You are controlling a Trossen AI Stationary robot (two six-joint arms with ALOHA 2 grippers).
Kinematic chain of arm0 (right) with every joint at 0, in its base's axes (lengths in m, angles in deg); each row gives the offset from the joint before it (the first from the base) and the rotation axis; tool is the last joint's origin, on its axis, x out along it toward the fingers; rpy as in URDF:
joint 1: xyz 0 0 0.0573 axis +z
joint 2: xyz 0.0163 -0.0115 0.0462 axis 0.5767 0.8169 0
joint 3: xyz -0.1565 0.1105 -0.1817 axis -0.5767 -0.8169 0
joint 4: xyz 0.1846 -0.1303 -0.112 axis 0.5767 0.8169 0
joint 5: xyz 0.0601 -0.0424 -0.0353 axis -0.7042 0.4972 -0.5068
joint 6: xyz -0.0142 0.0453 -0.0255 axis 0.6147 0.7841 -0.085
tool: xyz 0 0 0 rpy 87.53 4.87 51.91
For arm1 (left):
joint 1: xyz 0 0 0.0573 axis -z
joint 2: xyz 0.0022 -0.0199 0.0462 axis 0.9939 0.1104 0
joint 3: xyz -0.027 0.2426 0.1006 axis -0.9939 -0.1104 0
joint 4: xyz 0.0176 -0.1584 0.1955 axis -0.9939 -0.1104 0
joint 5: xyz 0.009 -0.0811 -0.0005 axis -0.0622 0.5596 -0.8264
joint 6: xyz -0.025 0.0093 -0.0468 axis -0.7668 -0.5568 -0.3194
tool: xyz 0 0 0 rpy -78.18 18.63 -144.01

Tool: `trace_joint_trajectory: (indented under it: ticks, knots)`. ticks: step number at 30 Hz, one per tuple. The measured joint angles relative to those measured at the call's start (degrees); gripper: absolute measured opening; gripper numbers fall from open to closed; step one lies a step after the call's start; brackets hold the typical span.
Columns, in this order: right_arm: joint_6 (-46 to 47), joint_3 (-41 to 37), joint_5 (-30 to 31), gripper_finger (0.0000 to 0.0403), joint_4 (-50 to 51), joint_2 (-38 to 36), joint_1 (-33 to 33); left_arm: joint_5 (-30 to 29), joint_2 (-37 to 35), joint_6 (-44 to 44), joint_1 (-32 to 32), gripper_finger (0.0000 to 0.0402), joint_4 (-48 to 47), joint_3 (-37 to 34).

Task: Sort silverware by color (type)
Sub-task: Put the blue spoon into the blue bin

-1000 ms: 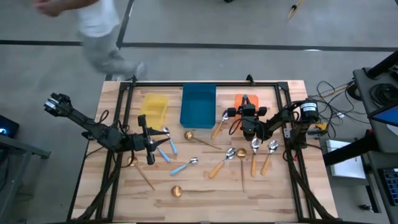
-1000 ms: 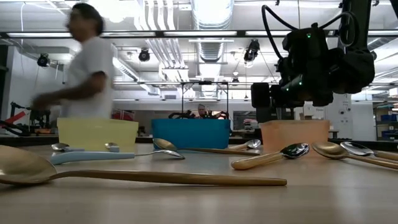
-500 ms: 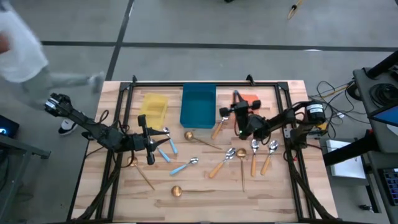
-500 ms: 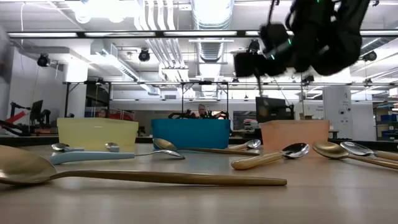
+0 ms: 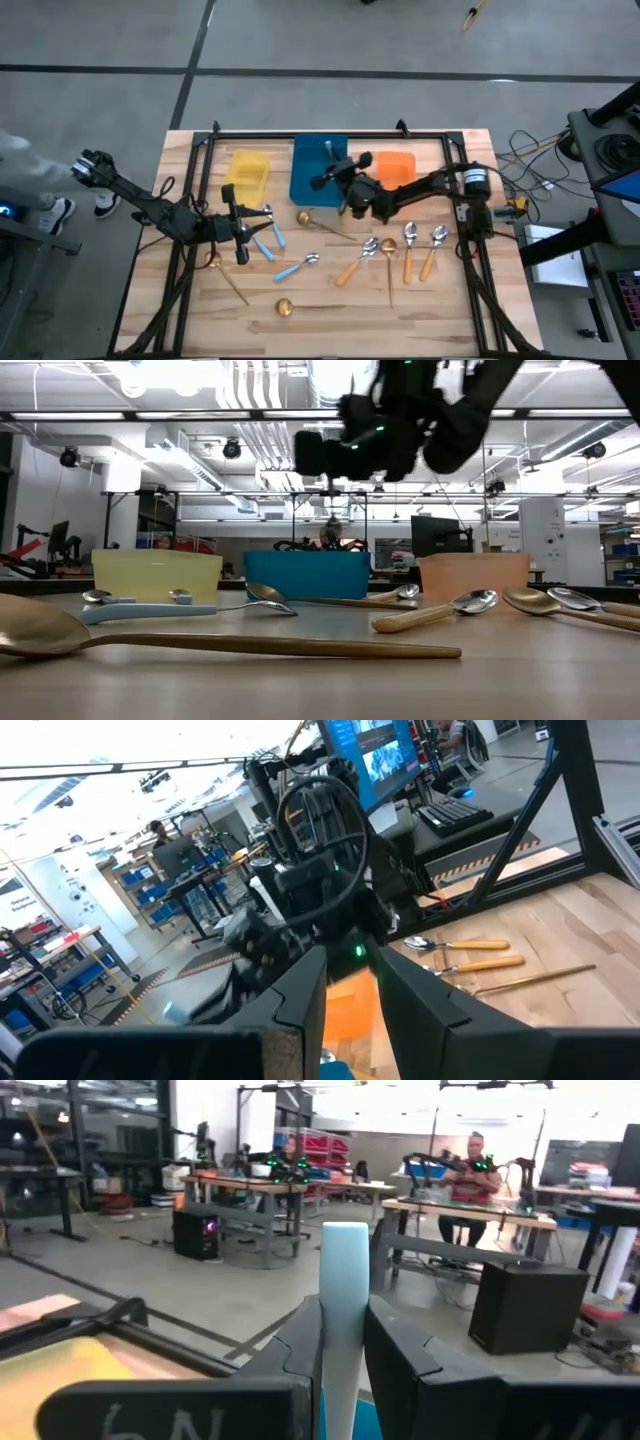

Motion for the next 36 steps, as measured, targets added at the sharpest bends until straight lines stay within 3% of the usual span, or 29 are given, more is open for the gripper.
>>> trace_joint_trajectory:
  ticks: [6,11,36]
  knots:
    - [-1.1,9.4,0.6,0.0042,0.0,8.0,-1.3,-0.2,-0.2,-0.1,0.1,0.0075,0.0,0.0]
    - [3.5,13.0,3.7,0.0044,0.3,11.4,-2.7,-0.2,-0.4,-0.2,0.1,0.0075,0.0,0.0]
    - [13.1,12.9,5.0,0.0052,2.9,14.3,-4.8,-0.3,-0.5,-0.2,0.1,0.0075,0.0,0.0]
